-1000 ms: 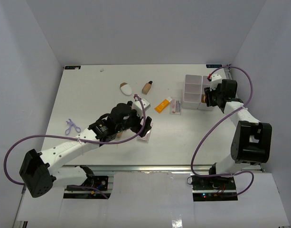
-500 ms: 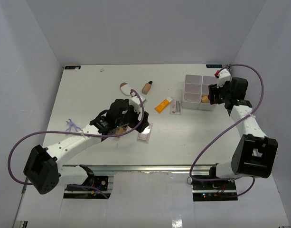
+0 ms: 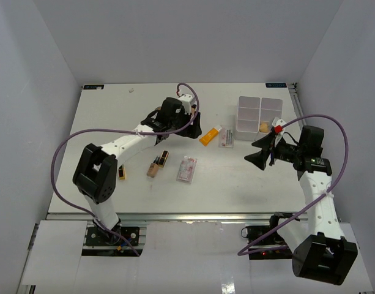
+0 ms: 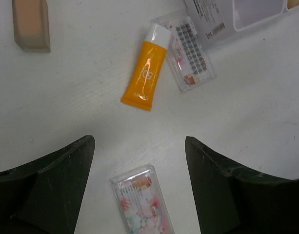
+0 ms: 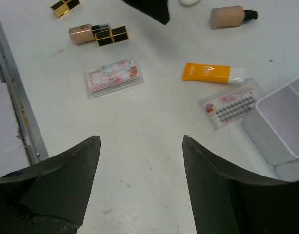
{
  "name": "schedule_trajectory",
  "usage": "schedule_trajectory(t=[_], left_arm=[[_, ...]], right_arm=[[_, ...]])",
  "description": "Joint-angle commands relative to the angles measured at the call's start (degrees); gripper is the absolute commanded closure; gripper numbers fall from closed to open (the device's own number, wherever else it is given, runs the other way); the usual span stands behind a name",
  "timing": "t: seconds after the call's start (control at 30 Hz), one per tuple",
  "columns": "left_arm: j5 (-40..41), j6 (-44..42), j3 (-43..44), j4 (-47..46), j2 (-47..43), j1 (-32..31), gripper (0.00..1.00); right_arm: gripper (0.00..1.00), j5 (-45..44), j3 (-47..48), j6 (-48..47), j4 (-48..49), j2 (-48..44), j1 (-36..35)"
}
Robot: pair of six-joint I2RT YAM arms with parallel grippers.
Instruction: Organize the makeup
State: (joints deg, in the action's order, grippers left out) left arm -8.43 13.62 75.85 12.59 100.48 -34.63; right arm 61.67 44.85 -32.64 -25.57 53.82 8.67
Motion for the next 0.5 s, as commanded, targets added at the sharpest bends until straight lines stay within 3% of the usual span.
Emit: schedule_trajectory(t=[0.0,0.47], left_arm=[[4.8,0.8,8.7,5.7,5.0,0.4,0.19],[19.9,-7.6,29.8,9.7,24.1,0.4,0.23]], right_arm=[[0.25,9.3,-2.2,-1.7,-2.6,-3.3,0.4],[0.24,7.9,-4.2,4.3,2.4,-6.2,2.2]])
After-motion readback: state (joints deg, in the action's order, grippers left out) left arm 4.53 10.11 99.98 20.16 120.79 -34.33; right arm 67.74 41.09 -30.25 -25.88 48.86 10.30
